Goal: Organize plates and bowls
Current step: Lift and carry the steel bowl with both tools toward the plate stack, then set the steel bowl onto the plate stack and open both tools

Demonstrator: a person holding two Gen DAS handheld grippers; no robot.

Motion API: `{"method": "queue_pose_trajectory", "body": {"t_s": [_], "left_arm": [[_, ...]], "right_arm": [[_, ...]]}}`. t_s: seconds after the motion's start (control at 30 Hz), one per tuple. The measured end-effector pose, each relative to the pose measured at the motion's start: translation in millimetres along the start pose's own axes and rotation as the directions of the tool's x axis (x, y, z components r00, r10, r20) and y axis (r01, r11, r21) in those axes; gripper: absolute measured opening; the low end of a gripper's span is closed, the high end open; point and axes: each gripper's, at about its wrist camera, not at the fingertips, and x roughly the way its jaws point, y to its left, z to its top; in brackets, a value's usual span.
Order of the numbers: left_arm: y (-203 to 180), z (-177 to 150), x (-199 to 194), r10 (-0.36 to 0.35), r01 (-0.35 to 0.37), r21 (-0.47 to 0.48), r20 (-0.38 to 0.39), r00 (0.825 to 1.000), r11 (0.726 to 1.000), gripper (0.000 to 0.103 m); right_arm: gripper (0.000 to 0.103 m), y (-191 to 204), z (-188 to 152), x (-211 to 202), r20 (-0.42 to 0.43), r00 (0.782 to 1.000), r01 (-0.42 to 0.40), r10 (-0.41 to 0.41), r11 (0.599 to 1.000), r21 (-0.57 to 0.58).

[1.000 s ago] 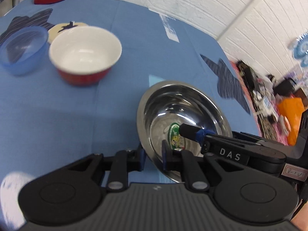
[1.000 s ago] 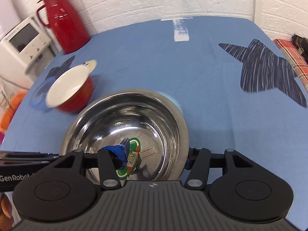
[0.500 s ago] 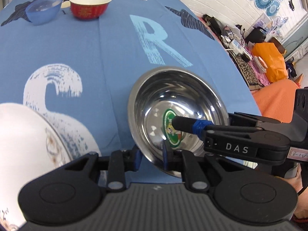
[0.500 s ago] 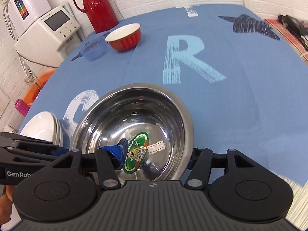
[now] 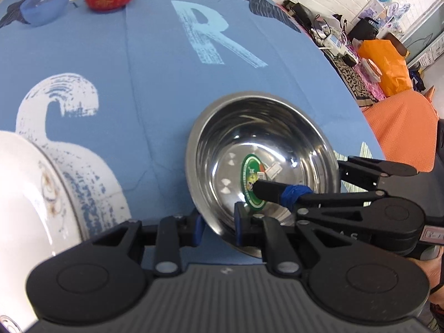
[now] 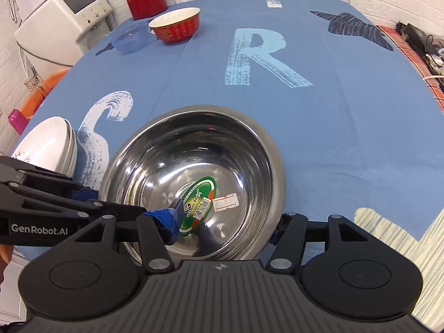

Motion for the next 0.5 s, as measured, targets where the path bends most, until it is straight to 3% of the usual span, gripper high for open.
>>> {"method": "queue_pose_trajectory", "body": {"t_s": [0.17, 0.27, 0.33, 0.4, 0.5], "left_arm": [[0.2, 5.5, 4.5, -0.013, 0.013, -0.017, 0.006, 1.000, 1.000, 0.012], [5.4, 6.6, 4.2, -0.005, 0.005, -0.023, 0.000, 1.000, 1.000, 0.012], [8.3, 6.8, 4.7, 0.000, -0.001, -0.022, -0.003, 1.000, 1.000, 0.020], [8.5, 8.4, 3.0, -0.005, 0.005, -0.010, -0.010, 1.000, 1.000, 0.073], [10.5, 10.3, -1.5, -0.014, 0.014, 0.005, -0.020, 1.000, 1.000, 0.077]], "right_arm": [[0.046, -10.7, 6.7, 3.2, 0.007, 1.000, -0.011, 0.011, 0.999, 0.046], [0.047, -2.9, 9.6, 7.2, 0.003, 1.000, -0.007, 0.007, 1.000, 0.004], [0.045, 1.2, 11.2, 8.5, 0.003, 1.000, 0.003, -0.002, 1.000, -0.022], [0.045, -0.4, 11.9, 7.9, 0.009, 0.999, 0.043, -0.043, 0.999, -0.020], [0.045, -14.8, 11.5, 0.9, 0.027, 0.998, 0.060, -0.061, 0.996, 0.062]]}}
